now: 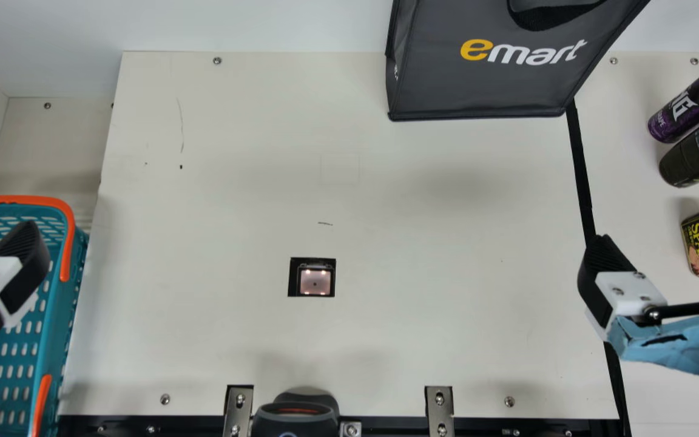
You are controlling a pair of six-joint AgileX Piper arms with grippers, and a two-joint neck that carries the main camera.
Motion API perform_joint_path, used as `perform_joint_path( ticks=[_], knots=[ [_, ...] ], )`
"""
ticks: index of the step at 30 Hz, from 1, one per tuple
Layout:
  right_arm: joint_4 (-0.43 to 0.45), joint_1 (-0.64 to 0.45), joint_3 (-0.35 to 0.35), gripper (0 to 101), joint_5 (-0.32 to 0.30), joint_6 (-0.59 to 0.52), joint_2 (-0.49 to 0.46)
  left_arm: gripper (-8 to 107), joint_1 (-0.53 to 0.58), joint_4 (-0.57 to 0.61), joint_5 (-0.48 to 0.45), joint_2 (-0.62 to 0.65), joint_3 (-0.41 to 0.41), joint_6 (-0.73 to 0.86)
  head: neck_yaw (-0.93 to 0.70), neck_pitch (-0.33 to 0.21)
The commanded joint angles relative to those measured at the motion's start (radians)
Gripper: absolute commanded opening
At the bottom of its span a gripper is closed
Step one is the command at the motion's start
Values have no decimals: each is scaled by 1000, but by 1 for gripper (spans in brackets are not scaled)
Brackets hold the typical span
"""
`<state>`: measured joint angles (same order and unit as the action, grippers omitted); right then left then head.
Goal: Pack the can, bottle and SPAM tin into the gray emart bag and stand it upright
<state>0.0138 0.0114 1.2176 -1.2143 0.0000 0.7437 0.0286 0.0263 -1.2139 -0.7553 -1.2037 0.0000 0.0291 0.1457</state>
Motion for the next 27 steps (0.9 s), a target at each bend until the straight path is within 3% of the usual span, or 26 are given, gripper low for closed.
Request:
perform_joint_path(
  ticks=[1,13,27],
  knots=[
    [0,0,0,95,0,0,0,90,0,0,0,0,0,0,22,-31],
    [0,0,0,95,0,0,0,90,0,0,0,0,0,0,312,-320],
    [0,0,0,95,0,0,0,90,0,0,0,0,0,0,320,-320]
  ],
)
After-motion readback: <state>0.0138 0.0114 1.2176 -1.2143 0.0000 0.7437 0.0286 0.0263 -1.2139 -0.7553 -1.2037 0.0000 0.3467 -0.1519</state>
